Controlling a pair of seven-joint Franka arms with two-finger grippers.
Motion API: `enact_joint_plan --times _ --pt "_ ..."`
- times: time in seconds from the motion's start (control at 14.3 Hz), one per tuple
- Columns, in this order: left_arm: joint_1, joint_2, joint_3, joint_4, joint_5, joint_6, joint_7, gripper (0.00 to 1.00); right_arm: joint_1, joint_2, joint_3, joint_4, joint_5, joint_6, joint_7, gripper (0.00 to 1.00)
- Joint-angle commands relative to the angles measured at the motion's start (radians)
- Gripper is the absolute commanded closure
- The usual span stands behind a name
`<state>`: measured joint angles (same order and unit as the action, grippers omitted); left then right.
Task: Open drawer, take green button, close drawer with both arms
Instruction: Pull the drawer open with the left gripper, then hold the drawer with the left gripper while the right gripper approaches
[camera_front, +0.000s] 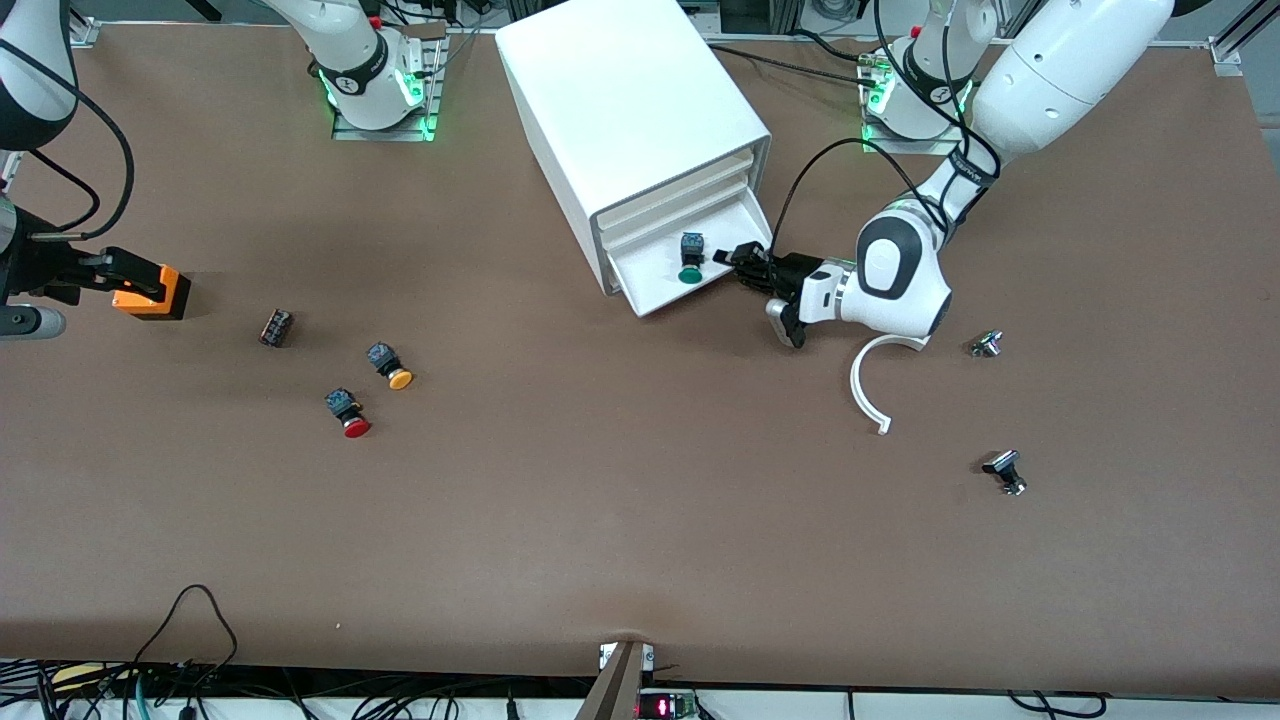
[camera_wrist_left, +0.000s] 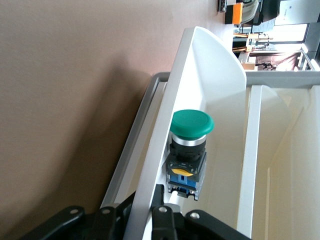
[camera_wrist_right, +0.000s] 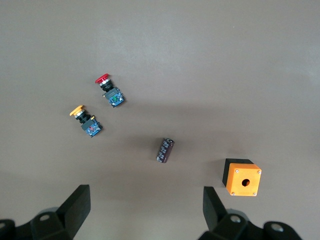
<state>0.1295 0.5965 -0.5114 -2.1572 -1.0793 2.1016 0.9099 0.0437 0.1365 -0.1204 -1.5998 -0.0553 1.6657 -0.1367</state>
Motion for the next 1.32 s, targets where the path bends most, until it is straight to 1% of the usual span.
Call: enact_joint_plan --times 0.0,0.35,0.7,0.77,0.91,1.12,1.25 --pt "-0.004 0.002 0.033 0.026 0.001 0.049 -0.048 1.00 -0.004 0.005 0.002 0.008 0.000 -0.001 -0.020 0.00" --pt "-0.004 0.003 0.053 0.040 0.001 0.049 -0.078 1.00 0.001 0.028 0.005 0.015 0.000 0.006 -0.020 0.00" --pt "-0.004 0.006 0.070 0.062 0.001 0.048 -0.079 1.00 0.139 0.055 0.013 0.049 0.002 0.006 0.005 0.00" --pt "-0.004 0.008 0.076 0.066 0.001 0.048 -0.079 1.00 0.157 0.061 0.014 0.052 0.011 0.009 0.005 0.00" --pt "-0.004 0.009 0.080 0.077 0.001 0.048 -0.079 1.00 0.197 0.078 0.015 0.066 0.087 0.014 0.005 0.00" --pt "-0.005 0.020 0.094 0.099 0.002 0.048 -0.080 1.00 0.280 0.115 0.015 0.104 0.132 0.016 0.008 0.00" --pt "-0.007 0.026 0.102 0.111 0.002 0.046 -0.080 1.00 0.343 0.130 0.015 0.109 0.163 0.044 0.108 0.00"
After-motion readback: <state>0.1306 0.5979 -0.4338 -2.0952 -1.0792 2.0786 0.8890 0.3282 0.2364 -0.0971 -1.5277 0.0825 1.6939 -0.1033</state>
